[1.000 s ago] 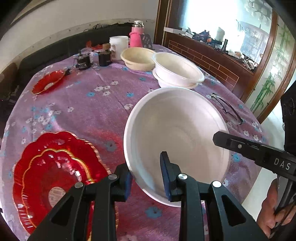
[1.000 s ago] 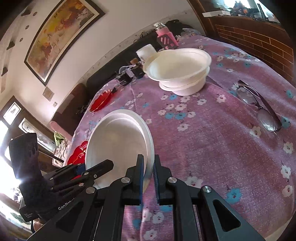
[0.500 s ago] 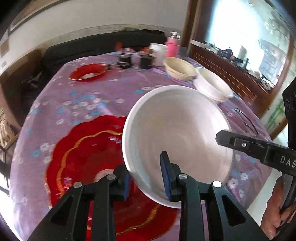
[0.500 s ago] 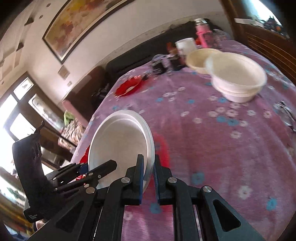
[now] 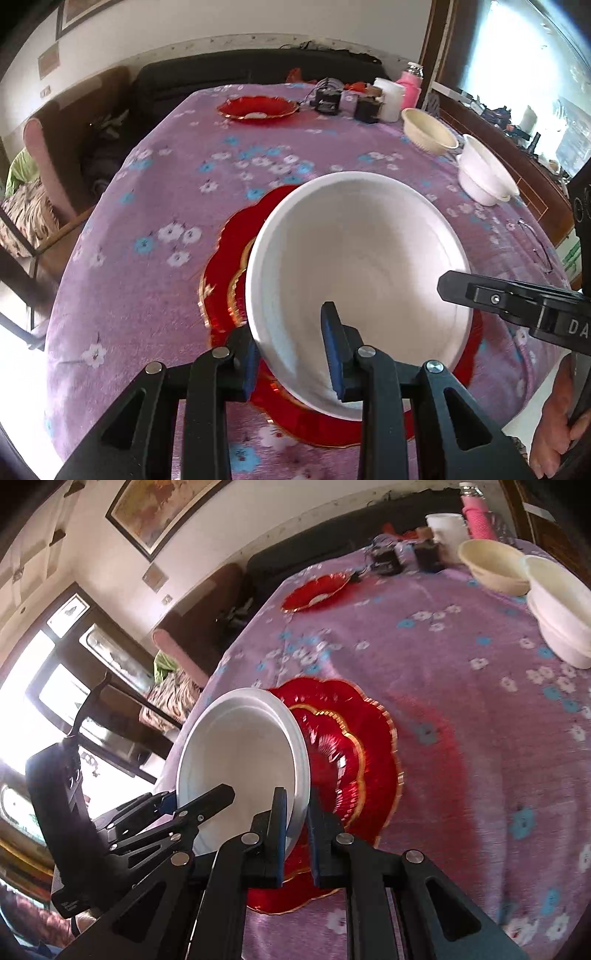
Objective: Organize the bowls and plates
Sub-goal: 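Carry the white plate with both grippers and lower it onto the red plates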
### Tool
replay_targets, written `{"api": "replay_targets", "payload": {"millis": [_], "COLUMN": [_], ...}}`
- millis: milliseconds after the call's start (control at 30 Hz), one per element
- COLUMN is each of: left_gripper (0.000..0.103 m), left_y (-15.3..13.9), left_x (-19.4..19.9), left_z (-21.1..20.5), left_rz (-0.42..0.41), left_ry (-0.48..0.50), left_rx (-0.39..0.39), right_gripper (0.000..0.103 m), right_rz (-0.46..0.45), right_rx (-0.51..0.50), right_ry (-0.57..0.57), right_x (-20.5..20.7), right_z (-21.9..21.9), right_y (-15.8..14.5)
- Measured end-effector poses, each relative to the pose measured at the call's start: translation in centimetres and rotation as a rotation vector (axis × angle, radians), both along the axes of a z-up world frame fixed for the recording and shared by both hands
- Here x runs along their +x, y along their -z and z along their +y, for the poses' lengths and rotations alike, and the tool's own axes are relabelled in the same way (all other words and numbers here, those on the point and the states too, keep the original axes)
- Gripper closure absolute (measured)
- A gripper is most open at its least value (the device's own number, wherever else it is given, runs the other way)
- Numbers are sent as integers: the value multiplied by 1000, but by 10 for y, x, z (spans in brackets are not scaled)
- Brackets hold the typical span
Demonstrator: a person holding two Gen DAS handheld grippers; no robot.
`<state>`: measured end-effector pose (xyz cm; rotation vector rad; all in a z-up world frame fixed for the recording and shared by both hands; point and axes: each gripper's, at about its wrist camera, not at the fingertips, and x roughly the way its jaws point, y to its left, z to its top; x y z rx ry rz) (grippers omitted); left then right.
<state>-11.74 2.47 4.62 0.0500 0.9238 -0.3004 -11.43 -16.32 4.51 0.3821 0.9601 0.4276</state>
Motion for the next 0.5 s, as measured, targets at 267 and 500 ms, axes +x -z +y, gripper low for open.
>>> {"api": "replay_targets", "payload": {"millis": [267, 500], "left_gripper": [75, 74], "left_y": [7, 7], "left_x": [3, 2], "left_z": [6, 7], "left_rz": [2, 1], "left_ry": [-4, -6], "left_rx": [-1, -1], "right_gripper": [91, 91], "right_rz": [44, 33], "right_rx": [-20, -30], "right_ry": [2, 21], "right_x": [5, 1], "right_z": [10, 7], "right_y": [16, 15]}}
